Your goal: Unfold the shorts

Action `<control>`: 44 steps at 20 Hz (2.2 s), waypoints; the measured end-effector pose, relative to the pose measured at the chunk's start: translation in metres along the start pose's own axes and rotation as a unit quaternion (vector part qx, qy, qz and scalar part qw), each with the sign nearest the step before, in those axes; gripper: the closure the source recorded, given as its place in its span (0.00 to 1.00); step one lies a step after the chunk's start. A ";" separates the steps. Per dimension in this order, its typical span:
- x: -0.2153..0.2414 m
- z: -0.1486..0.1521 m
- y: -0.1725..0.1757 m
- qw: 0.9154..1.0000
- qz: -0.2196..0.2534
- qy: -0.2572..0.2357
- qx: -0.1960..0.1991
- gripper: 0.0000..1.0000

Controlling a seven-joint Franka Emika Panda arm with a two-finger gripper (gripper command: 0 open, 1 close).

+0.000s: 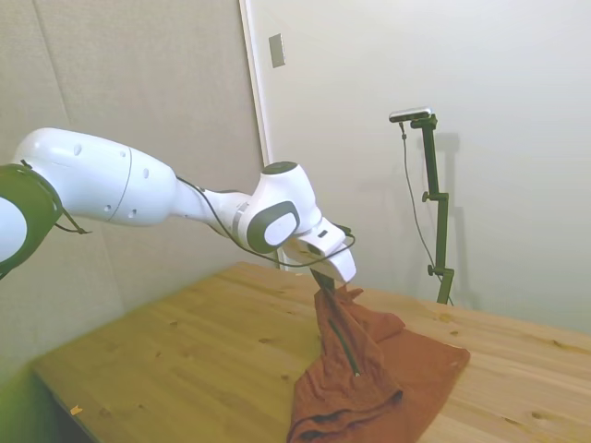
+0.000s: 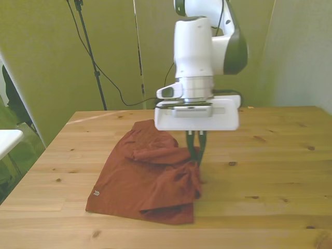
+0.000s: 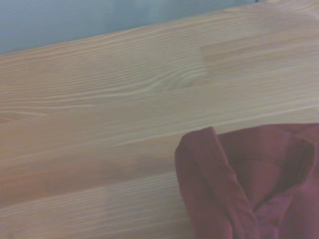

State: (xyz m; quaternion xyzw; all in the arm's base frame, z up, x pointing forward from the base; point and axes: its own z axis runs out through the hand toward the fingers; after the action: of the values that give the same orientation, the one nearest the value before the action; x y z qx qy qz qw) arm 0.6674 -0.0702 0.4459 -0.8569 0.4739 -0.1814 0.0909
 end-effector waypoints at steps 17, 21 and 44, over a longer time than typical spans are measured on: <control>-0.129 0.039 -0.049 0.995 -0.094 0.022 -0.030 0.00; -0.129 0.036 -0.059 0.995 -0.096 0.020 -0.035 0.00; 0.035 -0.047 0.081 0.967 -0.241 -0.041 -0.076 0.00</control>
State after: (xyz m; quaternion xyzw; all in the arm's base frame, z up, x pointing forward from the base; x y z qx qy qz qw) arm 0.6024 -0.1427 0.4705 -0.9571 0.2612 -0.1259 -0.0013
